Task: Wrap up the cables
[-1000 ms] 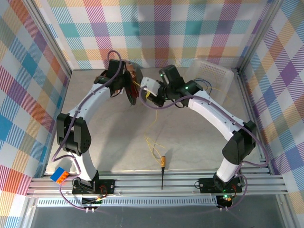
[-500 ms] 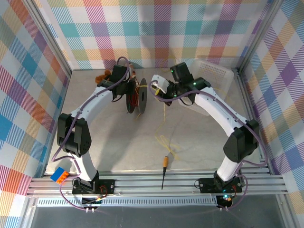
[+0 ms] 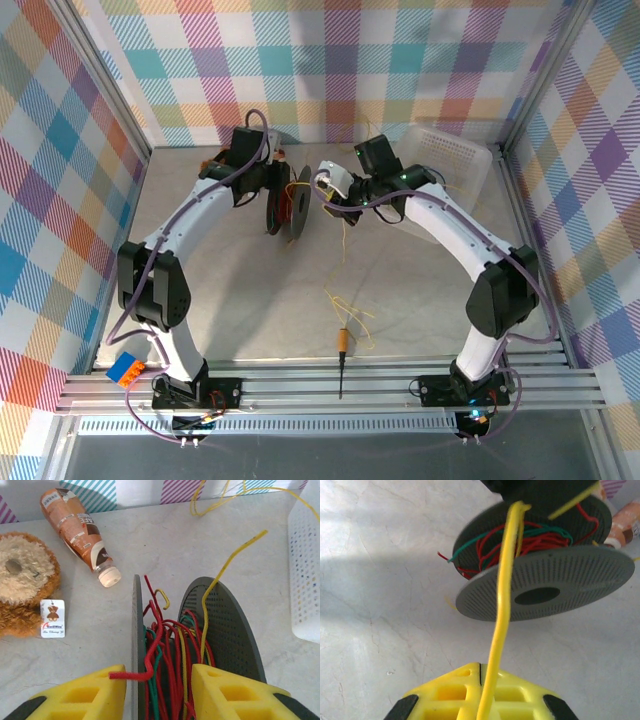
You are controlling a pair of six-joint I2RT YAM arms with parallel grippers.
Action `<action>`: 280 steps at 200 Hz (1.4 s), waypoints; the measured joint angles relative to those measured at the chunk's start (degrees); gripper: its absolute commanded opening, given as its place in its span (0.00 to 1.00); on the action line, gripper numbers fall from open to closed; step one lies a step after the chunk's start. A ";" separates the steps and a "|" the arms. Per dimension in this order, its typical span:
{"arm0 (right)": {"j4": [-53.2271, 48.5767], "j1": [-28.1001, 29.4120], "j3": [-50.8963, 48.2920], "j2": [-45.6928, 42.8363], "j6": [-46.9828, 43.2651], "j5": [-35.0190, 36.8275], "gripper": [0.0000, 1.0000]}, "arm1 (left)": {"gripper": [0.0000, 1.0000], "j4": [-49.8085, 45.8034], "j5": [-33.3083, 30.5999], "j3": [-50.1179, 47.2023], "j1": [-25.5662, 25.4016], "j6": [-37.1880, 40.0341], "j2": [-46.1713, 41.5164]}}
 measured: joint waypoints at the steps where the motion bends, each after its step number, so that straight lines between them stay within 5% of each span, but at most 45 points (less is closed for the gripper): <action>1: -0.02 0.00 0.00 0.04 0.04 0.00 0.00 | 0.43 0.02 0.13 -0.09 0.02 0.00 -0.07; 68: -1.64 -0.42 6.38 4.09 2.25 -0.79 0.00 | 0.66 11.08 12.33 -14.99 7.23 -4.33 -8.81; 103: -1.36 -0.44 5.57 3.15 2.36 -7.91 0.00 | 0.76 14.21 16.50 -16.59 8.44 -4.72 -9.07; 134: -0.61 -0.44 0.98 -3.23 2.05 -13.09 0.00 | 0.76 15.63 18.91 -17.49 8.81 -4.83 -9.16; 185: 7.30 -0.87 -2.23 -12.28 2.10 -8.33 0.00 | 0.70 16.79 21.46 -17.51 9.05 -4.83 -9.16; 262: 6.21 -1.46 3.32 -5.25 -1.16 -0.13 0.00 | 0.69 19.63 25.29 -19.98 11.63 -6.12 -9.27; 280: 5.53 -2.21 4.20 -4.00 -1.16 0.55 0.00 | 0.77 19.85 25.62 -20.39 12.50 -6.10 -9.64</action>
